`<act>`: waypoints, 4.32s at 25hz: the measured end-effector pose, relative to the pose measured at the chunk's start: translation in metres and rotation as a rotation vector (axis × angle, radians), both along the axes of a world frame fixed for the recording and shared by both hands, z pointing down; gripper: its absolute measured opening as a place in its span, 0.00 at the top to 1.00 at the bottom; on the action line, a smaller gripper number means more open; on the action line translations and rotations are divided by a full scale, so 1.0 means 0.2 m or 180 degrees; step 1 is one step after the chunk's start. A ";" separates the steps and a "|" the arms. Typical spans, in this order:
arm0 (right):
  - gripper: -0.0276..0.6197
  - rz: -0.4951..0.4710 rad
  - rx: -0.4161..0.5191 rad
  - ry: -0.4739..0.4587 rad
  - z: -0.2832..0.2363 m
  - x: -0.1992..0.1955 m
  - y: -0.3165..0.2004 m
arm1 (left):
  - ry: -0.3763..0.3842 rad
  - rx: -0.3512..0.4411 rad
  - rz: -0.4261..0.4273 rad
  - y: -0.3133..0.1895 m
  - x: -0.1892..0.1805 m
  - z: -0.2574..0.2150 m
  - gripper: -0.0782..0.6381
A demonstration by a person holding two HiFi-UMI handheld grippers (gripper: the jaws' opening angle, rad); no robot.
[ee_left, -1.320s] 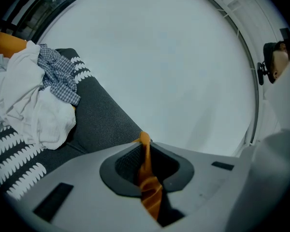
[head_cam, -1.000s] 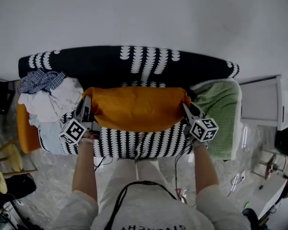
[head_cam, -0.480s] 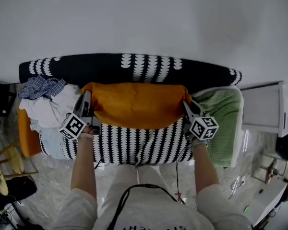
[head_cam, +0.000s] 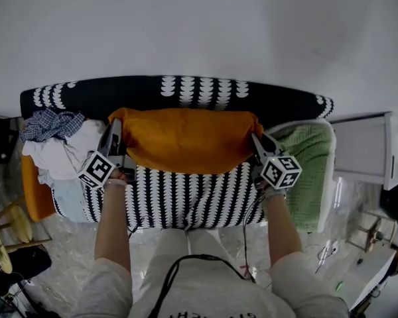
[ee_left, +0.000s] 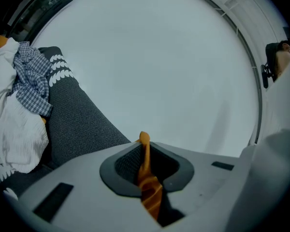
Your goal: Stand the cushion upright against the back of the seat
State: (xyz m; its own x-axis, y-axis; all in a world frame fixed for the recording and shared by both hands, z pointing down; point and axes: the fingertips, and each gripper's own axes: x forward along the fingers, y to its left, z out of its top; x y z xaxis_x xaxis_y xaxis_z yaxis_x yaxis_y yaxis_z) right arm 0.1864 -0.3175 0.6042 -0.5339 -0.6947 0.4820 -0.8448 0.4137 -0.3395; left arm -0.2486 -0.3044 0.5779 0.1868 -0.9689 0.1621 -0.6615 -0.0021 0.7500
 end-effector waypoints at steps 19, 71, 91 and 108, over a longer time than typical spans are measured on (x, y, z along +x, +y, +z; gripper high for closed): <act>0.85 0.0035 -0.0053 -0.0022 0.07 -0.01 -0.10 | 0.0002 -0.0109 -0.0044 -0.09 -0.02 0.11 0.81; 0.71 0.0455 -0.0431 -0.0064 0.09 0.11 -0.07 | -0.0797 -0.0497 0.0010 -0.12 -0.02 0.24 0.81; 0.53 0.0643 -0.0489 -0.0232 0.09 0.18 -0.03 | -0.0983 -0.0301 0.0086 -0.10 -0.04 0.18 0.80; 0.43 0.0628 -0.0521 -0.0163 0.12 0.20 0.02 | -0.1085 -0.0238 0.0115 -0.04 -0.05 0.14 0.73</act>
State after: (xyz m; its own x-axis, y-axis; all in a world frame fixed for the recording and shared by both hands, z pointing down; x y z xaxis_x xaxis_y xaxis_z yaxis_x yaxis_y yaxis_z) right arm 0.2263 -0.3144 0.6289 -0.4225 -0.7029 0.5723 -0.8836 0.1787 -0.4328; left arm -0.2592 -0.3125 0.6058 0.1437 -0.9458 0.2912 -0.8745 0.0164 0.4848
